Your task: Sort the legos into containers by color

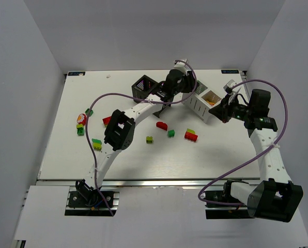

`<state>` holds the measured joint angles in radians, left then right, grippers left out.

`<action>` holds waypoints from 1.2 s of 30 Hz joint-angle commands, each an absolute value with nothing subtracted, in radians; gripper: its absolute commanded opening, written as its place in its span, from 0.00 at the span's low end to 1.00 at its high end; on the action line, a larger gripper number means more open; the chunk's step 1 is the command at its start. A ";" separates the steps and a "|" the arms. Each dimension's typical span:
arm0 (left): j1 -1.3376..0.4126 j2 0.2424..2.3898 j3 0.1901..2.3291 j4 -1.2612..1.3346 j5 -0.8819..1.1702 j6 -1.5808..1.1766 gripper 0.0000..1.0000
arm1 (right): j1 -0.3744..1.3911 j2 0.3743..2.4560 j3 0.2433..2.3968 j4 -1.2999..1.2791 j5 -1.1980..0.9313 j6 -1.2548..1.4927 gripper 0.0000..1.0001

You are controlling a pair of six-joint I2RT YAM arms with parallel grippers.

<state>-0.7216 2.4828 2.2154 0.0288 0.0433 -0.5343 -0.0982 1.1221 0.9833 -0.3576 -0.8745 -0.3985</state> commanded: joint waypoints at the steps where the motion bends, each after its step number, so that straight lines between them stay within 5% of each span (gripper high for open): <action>1: -0.732 2.465 2.260 0.026 0.028 -0.523 0.52 | -0.104 1.118 0.980 -0.353 -0.908 -0.397 0.07; 10: -0.732 2.450 2.266 0.014 0.015 -0.519 0.58 | -0.104 1.118 0.991 -0.364 -0.916 -0.403 0.08; 13: -0.732 2.421 2.267 0.014 0.014 -0.511 0.57 | -0.104 1.124 1.008 -0.405 -0.940 -0.457 0.16; 18: -0.730 2.209 2.133 -0.021 -0.058 -0.451 0.09 | -0.101 1.172 1.077 -0.702 -1.106 -0.818 0.61; 20: -0.730 2.101 1.949 -0.018 -0.074 -0.434 0.06 | -0.085 1.210 1.094 -0.860 -1.106 -1.013 0.68; 23: -0.729 1.846 1.705 0.026 -0.075 -0.442 0.18 | -0.033 1.247 1.094 -0.928 -1.034 -1.150 0.79; 24: -0.730 1.715 1.539 0.032 -0.081 -0.454 0.38 | -0.012 1.253 1.083 -0.931 -0.987 -1.173 0.89; 27: -0.730 1.465 1.229 0.018 -0.118 -0.517 0.60 | 0.075 1.240 1.007 -0.860 -0.884 -1.229 0.89; 36: -0.730 0.878 0.640 -0.118 -0.210 -0.813 0.66 | 0.167 1.219 0.807 -0.375 -0.598 -0.932 0.89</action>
<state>-0.7284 0.9661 0.7506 -0.0189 -0.1600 -0.6750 0.1665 1.2182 0.7902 -0.5945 -0.7128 -1.0554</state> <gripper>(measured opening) 0.661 0.894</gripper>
